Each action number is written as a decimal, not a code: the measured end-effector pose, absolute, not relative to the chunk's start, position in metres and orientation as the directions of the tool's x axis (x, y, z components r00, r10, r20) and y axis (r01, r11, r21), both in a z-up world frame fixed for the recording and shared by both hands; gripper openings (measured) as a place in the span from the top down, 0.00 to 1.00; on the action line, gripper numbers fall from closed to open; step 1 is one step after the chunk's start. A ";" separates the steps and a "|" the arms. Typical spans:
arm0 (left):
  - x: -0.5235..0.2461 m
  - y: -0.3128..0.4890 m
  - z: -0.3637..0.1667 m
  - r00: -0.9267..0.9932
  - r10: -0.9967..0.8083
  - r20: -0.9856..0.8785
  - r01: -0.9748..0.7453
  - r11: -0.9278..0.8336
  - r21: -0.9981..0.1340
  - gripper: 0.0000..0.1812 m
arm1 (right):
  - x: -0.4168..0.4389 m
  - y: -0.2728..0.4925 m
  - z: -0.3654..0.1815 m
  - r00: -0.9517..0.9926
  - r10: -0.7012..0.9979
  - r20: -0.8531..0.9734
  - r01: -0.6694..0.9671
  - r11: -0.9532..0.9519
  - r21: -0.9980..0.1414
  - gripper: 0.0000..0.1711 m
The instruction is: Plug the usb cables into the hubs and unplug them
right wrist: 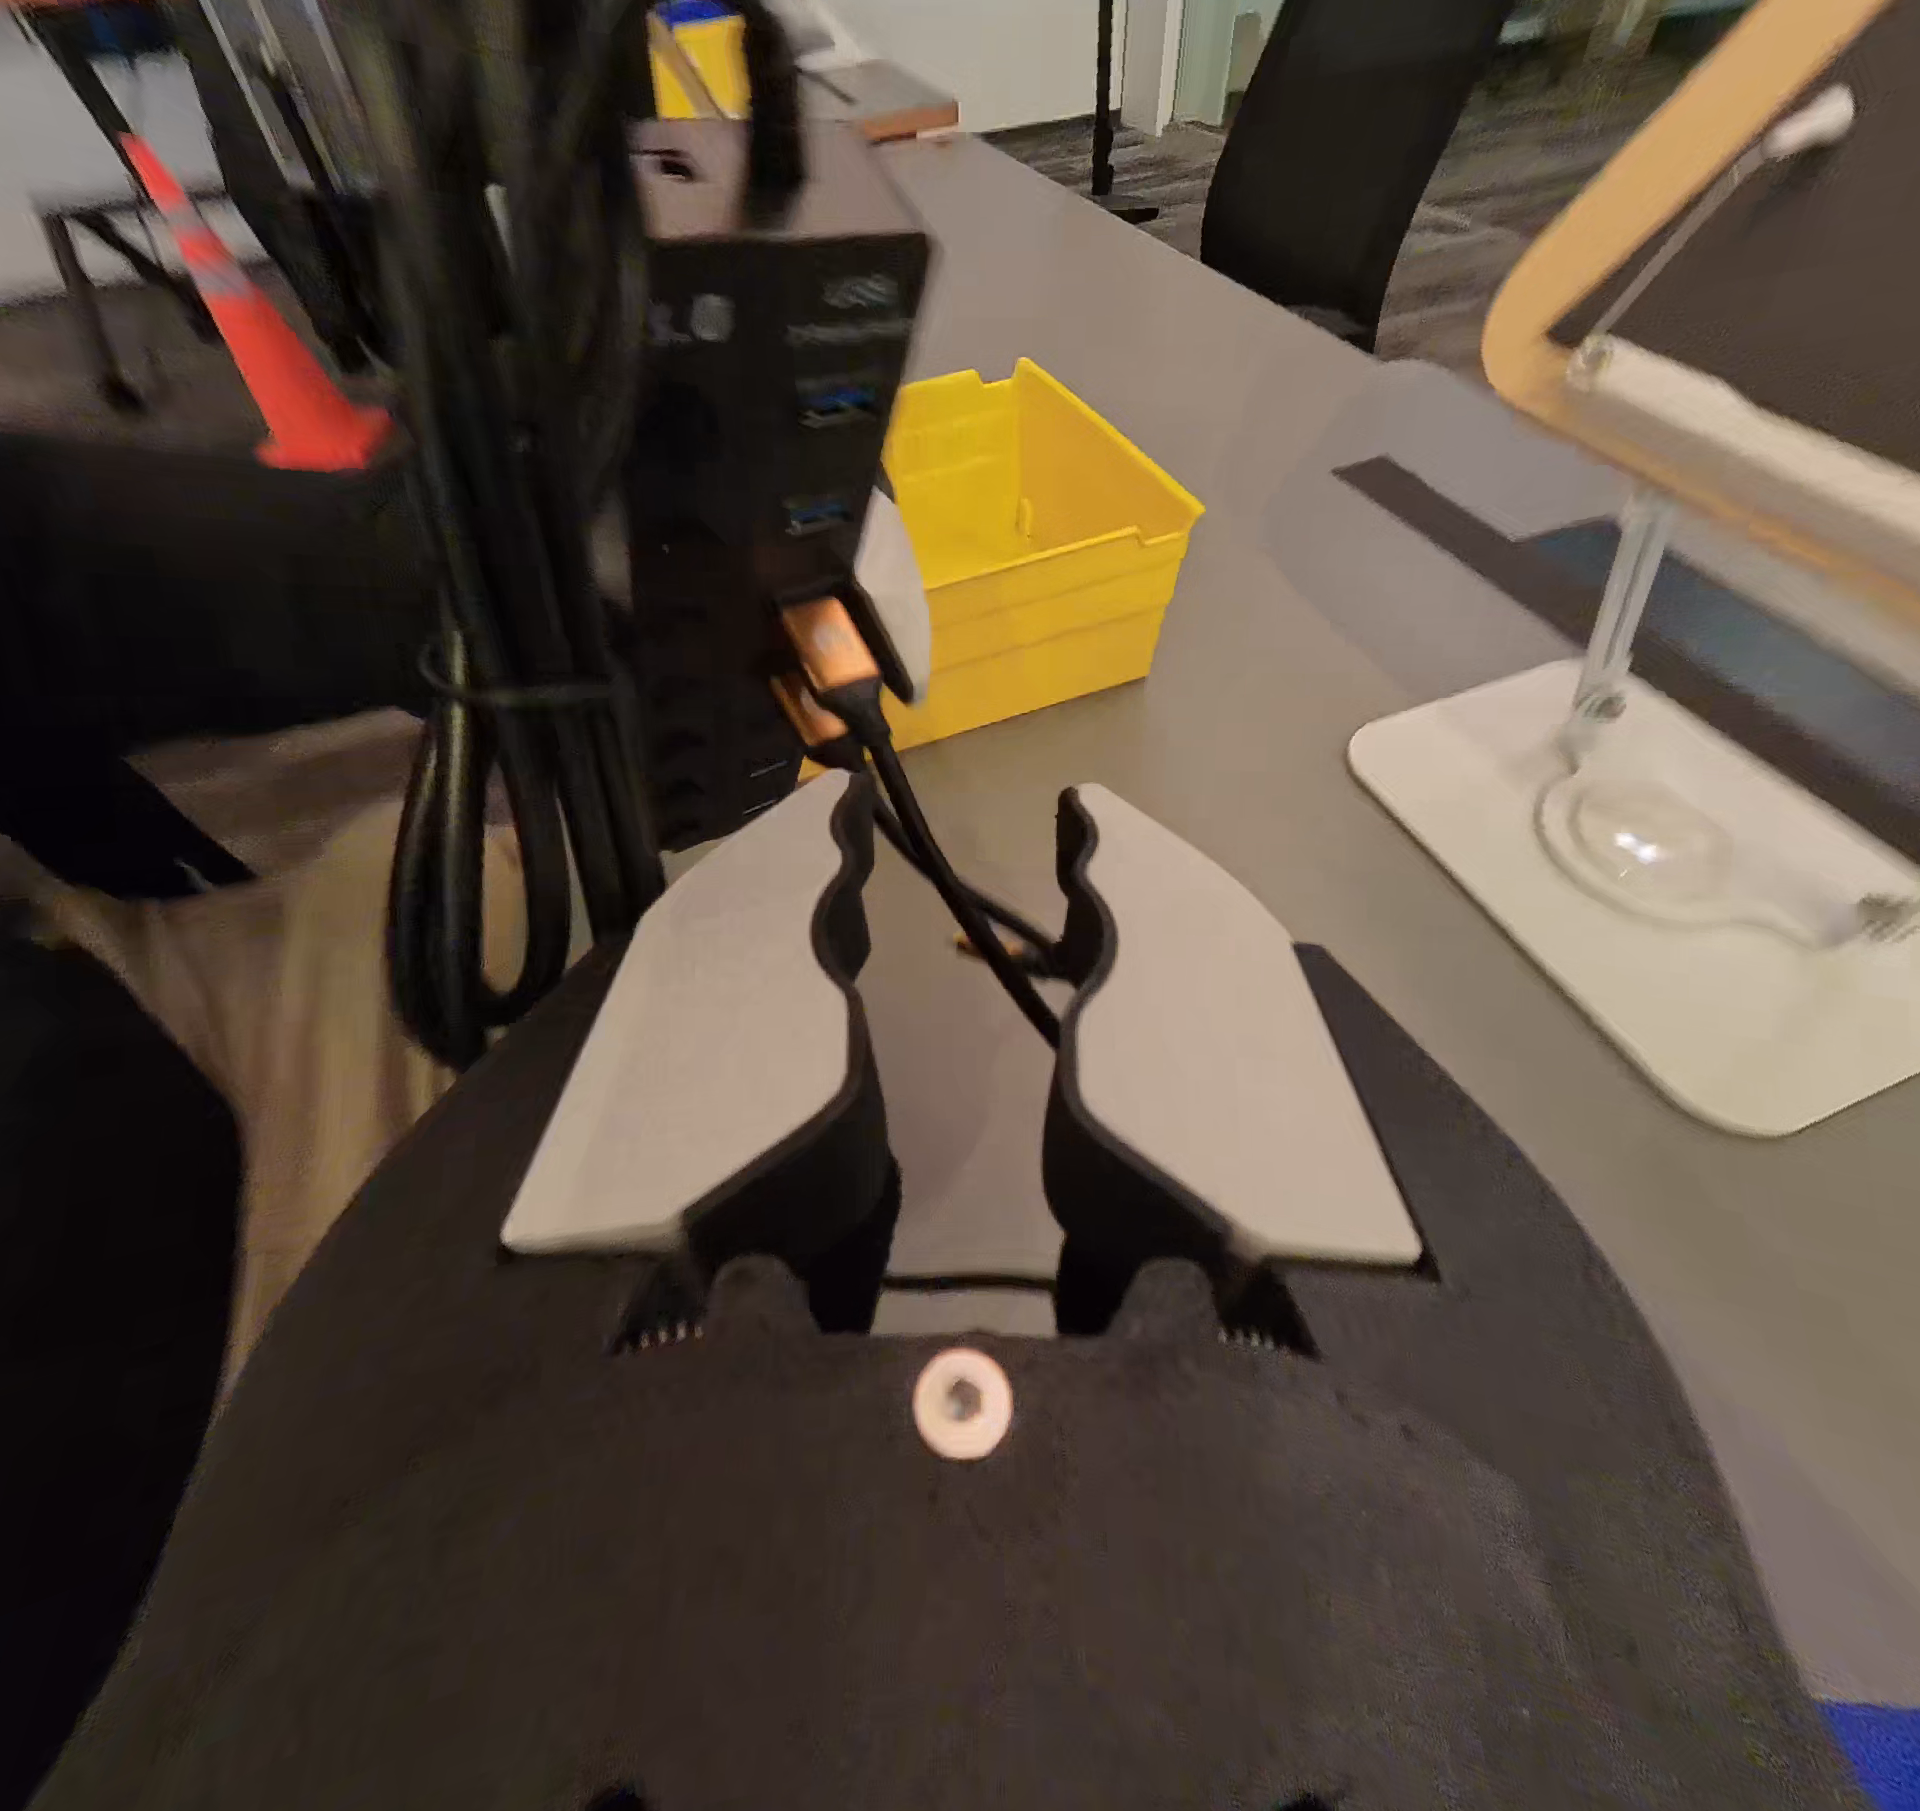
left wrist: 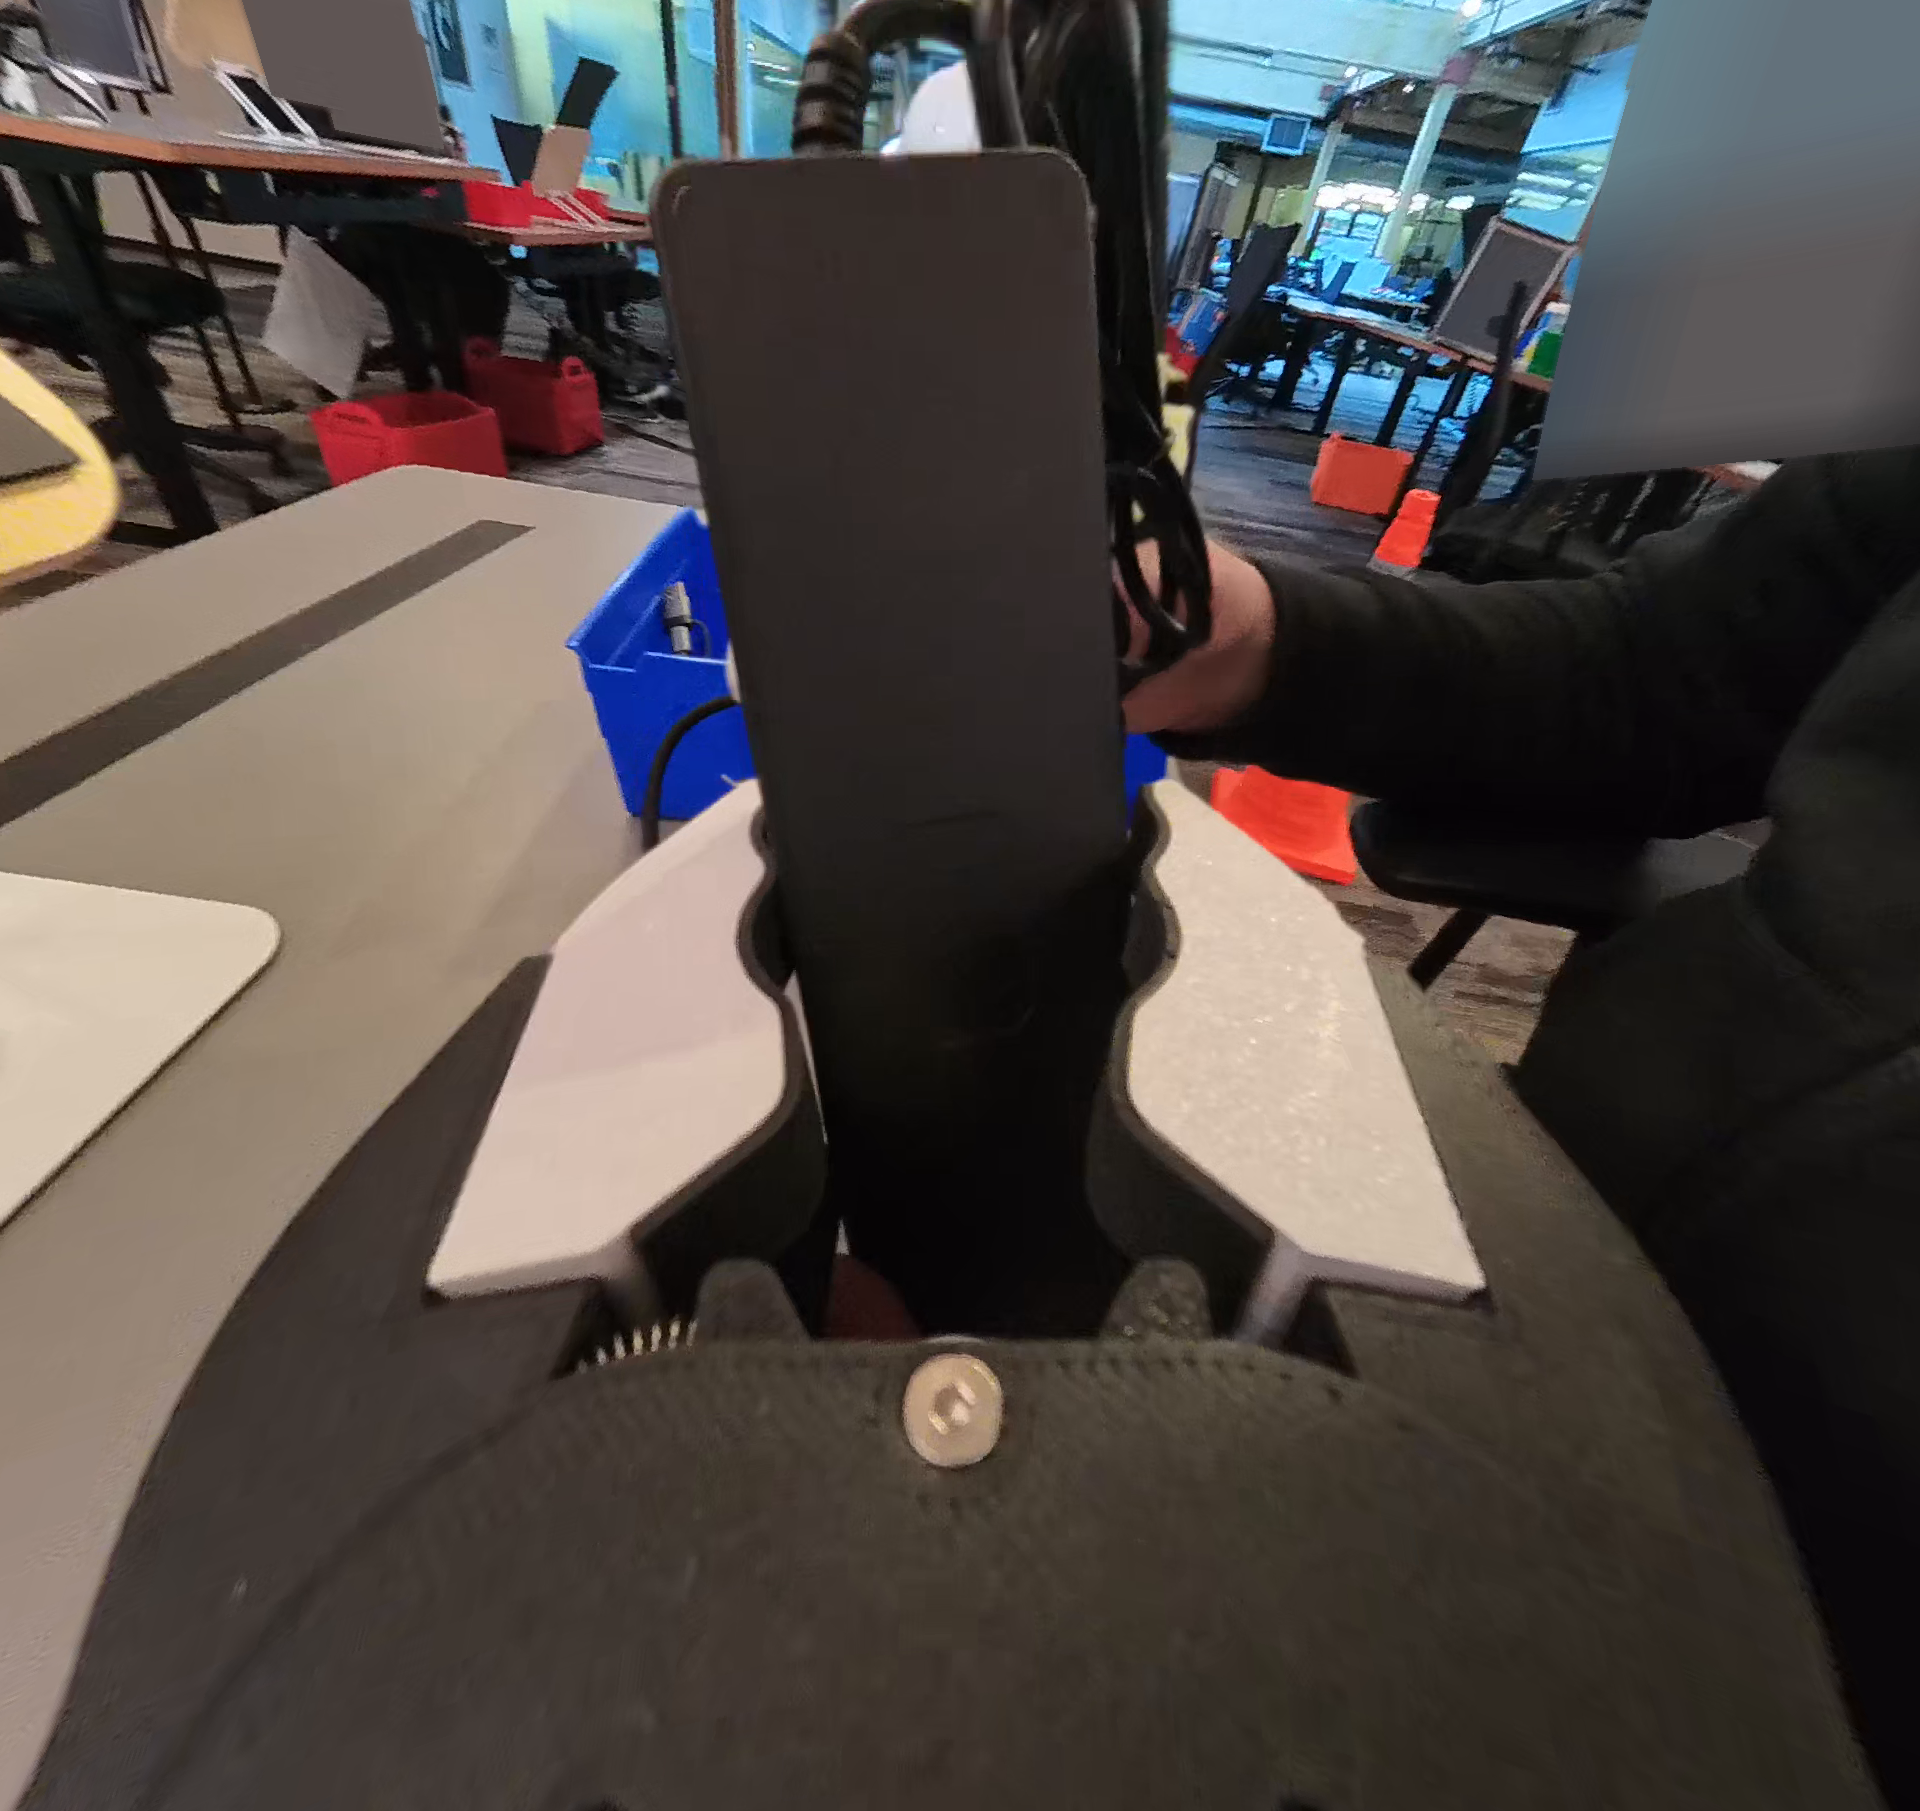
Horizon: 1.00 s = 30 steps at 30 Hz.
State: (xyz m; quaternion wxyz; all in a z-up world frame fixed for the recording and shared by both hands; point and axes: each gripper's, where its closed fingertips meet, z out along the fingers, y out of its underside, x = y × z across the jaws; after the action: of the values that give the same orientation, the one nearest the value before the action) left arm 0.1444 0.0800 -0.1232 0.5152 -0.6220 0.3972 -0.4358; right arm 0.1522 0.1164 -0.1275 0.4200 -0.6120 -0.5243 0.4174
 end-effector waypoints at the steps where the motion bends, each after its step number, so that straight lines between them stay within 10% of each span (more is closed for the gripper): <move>1: 0.148 0.078 -0.124 0.292 -0.944 0.151 -0.035 -0.169 -0.985 0.66 | 0.146 0.112 -0.127 0.092 0.996 -0.010 0.309 -0.038 -0.950 0.81; 11: 0.152 0.084 -0.126 0.267 -0.903 0.336 0.064 -0.332 -0.941 0.66 | 0.137 0.102 -0.142 0.077 0.875 0.477 0.502 0.379 -0.777 0.87; 30: 0.158 0.085 -0.143 0.377 -0.869 0.320 -0.056 -0.366 -0.929 0.69 | 0.149 0.111 -0.149 0.074 0.693 0.717 0.648 0.513 -0.563 0.95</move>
State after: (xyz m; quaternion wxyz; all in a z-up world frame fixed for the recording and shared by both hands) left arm 0.1575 0.0853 -0.1434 0.4539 -0.6946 0.3330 -0.4479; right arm 0.1493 0.1107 -0.1493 0.5425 -0.4929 -0.6800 0.0208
